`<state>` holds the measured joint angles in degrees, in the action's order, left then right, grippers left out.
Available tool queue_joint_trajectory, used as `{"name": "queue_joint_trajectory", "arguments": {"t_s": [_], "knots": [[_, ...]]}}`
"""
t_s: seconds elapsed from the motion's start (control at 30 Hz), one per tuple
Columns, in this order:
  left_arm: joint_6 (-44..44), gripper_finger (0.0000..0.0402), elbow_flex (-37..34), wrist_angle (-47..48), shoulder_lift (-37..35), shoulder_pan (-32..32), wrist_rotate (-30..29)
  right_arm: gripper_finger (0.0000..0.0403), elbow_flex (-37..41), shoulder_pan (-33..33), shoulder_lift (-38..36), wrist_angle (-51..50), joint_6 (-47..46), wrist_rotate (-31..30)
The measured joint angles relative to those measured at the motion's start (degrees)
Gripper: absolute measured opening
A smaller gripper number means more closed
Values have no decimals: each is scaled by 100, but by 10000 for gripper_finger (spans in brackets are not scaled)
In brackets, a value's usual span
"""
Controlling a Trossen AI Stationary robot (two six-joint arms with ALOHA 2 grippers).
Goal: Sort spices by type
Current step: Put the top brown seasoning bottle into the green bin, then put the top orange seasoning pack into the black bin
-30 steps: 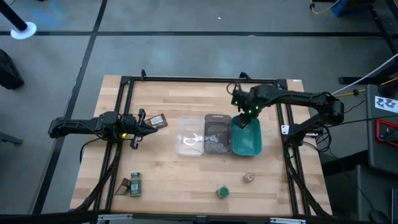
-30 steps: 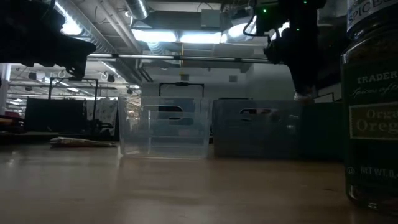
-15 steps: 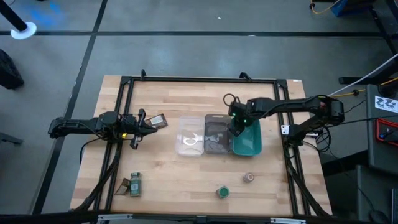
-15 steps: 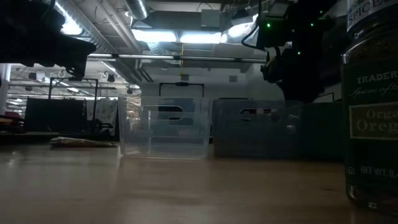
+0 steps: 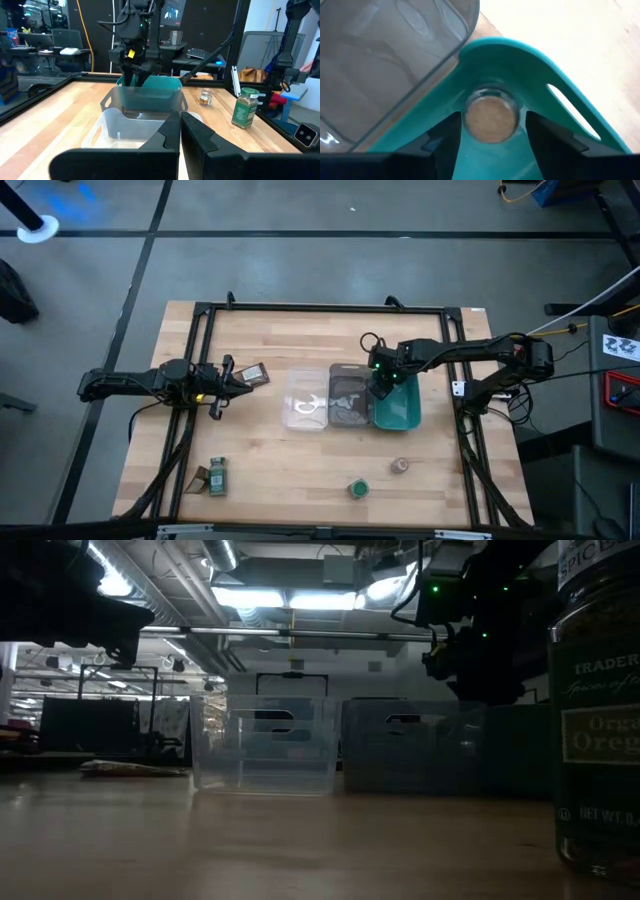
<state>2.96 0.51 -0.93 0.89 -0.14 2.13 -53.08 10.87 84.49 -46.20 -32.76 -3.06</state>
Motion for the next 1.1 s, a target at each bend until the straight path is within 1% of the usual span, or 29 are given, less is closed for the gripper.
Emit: {"name": "queue_joint_trajectory", "arguments": {"t_s": [0.17,0.33,0.57,0.67,0.8,0.93,1.03,1.1], "knots": [[1,0,-1,-2,2,0,0,249,0,0,0,-8,1,-2],[24,0,-2,-28,2,2,-2,256,0,0,0,-15,1,9],[326,1,-2,-766,2,2,-144,255,-224,2,0,-445,4,535],[450,18,-2,-1096,1,2,-147,255,-355,2,0,-616,4,522],[751,63,37,-1519,0,2,-173,254,-435,2,0,-621,5,503],[1285,98,481,-1327,11,0,-181,254,-509,2,0,-627,5,501],[1457,108,1033,-565,206,0,-179,254,-564,2,0,-623,8,486],[1617,109,1472,-116,482,0,-179,254,-595,2,0,-634,56,444]]}}
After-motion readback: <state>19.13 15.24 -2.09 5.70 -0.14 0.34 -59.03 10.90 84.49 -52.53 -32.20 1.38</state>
